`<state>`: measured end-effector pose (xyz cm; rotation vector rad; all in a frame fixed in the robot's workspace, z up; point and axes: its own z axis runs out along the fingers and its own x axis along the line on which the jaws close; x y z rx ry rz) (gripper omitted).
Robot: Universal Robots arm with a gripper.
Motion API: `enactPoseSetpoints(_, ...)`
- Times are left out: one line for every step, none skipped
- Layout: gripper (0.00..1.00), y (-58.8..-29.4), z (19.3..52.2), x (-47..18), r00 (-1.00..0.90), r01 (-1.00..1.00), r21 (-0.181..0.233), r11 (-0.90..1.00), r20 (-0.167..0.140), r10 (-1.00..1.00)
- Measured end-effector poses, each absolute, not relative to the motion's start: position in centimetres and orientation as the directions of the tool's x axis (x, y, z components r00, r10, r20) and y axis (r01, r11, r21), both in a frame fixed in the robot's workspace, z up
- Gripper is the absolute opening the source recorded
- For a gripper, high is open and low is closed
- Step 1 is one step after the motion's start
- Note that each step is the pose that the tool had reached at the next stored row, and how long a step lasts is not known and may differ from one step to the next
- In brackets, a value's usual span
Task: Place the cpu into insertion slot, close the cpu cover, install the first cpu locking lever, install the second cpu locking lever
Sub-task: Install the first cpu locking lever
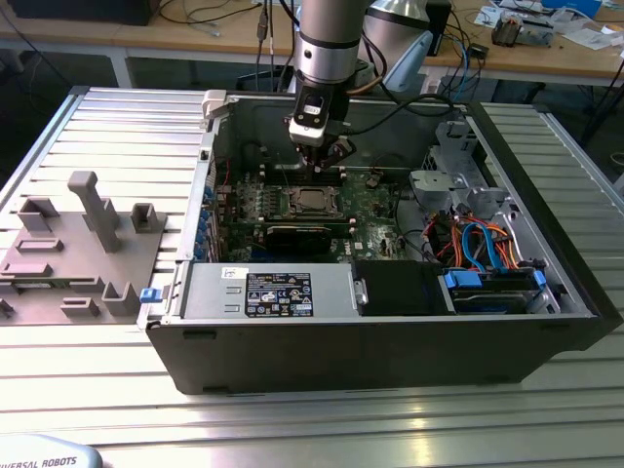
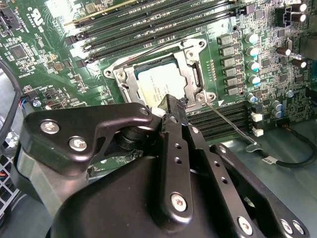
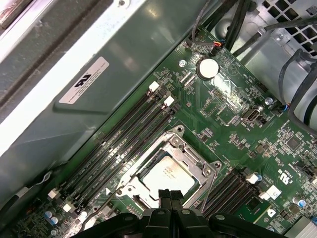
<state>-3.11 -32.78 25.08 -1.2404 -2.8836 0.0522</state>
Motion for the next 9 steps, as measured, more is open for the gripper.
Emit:
enactPoseSetpoints(0.11,-32.78,25.08,-3.11,-0.689,0.724,-0.031,0.689,-0.011,0.724)
enactPoseSetpoints(0.11,-32.78,25.08,-3.11,-0.689,0.724,-0.031,0.689,-0.011,0.724)
enactPoseSetpoints(0.11,-32.78,25.08,-3.11,-0.69,0.724,-0.031,0.689,-0.011,0.724)
enactPoseSetpoints(0.11,-32.78,25.08,-3.11,-0.69,0.724,-0.031,0.689,-0.011,0.724)
enactPoseSetpoints(0.11,-32.78,25.08,-3.11,-0.69,0.724,-0.031,0.689,-0.011,0.724)
enactPoseSetpoints(0.11,-32.78,25.08,-3.12,-0.69,0.724,-0.031,0.689,-0.011,0.724)
enactPoseSetpoints(0.11,-32.78,25.08,-3.11,-0.69,0.724,-0.031,0.689,-0.011,0.724)
enactPoseSetpoints(0.11,-32.78,25.08,-3.11,-0.69,0.724,-0.031,0.689,-0.011,0.724)
enactPoseSetpoints(0.11,-32.78,25.08,-3.11,-0.69,0.724,-0.031,0.689,-0.011,0.724)
